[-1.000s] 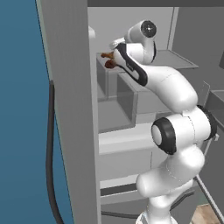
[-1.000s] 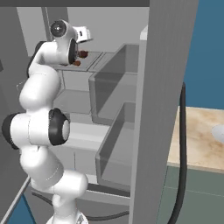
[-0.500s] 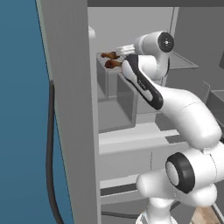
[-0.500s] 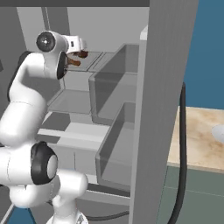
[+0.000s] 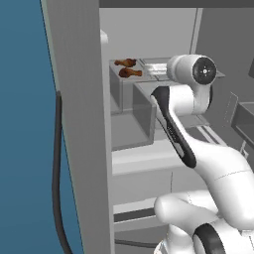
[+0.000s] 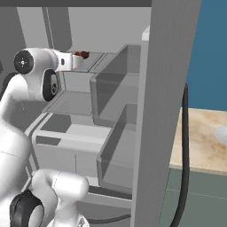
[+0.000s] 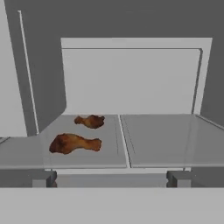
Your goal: Place the chicken drumstick on the counter behind the older chicken drumstick on the same shelf of the fridge to maintain FIFO order. Close the fridge door when finished.
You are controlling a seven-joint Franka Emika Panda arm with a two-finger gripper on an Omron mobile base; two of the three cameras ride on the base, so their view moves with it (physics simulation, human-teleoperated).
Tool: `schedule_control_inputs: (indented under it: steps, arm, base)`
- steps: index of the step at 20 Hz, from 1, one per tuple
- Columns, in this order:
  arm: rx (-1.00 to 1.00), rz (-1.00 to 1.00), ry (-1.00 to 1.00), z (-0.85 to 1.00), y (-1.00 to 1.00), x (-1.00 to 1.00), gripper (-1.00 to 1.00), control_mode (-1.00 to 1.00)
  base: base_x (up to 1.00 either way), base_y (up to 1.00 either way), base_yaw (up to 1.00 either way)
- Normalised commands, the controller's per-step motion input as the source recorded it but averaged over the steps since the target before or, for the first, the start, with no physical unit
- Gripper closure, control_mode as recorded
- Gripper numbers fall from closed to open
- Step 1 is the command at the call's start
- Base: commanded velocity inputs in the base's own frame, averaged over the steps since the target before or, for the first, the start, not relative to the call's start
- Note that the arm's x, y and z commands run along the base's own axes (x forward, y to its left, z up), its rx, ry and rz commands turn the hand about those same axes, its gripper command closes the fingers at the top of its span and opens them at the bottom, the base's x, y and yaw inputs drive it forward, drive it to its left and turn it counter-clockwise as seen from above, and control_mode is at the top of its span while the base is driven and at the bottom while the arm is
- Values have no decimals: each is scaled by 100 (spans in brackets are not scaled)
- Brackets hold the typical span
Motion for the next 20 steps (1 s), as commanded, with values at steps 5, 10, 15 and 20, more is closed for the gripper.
schedule_control_inputs:
  steps: [5, 10, 15, 20]
  arm:
    - [0, -21, 0, 0, -42, -100, -100, -100]
    - [0, -10, 0, -15, -25, -84, -100, -100]
    - [0, 0, 3, -53, -2, -22, -100, -100]
    - [-1, 0, 0, -48, -2, -2, -100, -100]
  base:
    - [0, 0, 0]
    - [0, 0, 0]
    - [0, 0, 0]
    - [0, 0, 0]
